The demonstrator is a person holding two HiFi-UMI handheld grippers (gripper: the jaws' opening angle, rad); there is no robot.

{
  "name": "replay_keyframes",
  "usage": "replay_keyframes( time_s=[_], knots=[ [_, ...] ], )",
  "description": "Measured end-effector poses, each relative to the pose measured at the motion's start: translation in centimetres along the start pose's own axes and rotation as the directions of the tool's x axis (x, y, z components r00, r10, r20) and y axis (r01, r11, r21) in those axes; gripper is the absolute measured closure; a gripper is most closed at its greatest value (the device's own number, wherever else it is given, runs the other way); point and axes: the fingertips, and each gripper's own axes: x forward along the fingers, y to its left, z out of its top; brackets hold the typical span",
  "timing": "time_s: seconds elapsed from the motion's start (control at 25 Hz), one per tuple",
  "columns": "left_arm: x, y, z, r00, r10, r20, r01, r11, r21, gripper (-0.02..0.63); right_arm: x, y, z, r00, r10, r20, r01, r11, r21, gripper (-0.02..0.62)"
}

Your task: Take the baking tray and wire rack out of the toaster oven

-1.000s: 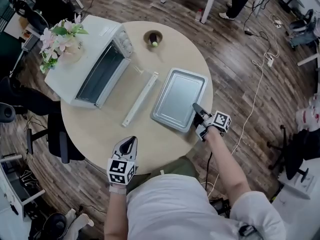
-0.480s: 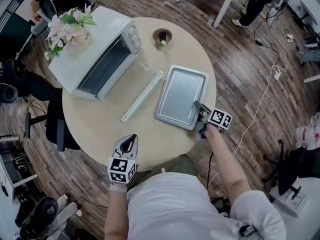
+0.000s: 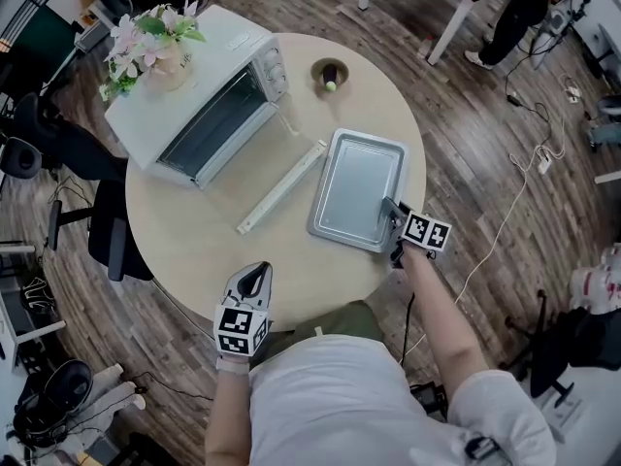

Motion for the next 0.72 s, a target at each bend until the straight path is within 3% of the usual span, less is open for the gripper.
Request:
replay_keyframes(
  time_s=[0.44, 0.72],
  knots=[
    [-0.4, 0.7, -0.2, 1.0, 0.028, 0.012, -0.027, 0.999, -0.027, 0.614, 1.2, -1.0, 0.6, 0.991, -0.116, -0.067, 0.099, 0.971, -0.217, 0.468],
    [-0.5, 0.9, -0.3, 0.999, 0.034, 0.018, -0.033, 0.999, -0.03, 0.614, 1.3, -2.3, 0.7, 0.977, -0.201, -0.074, 0.168, 0.933, -0.318, 0.396]
  ],
)
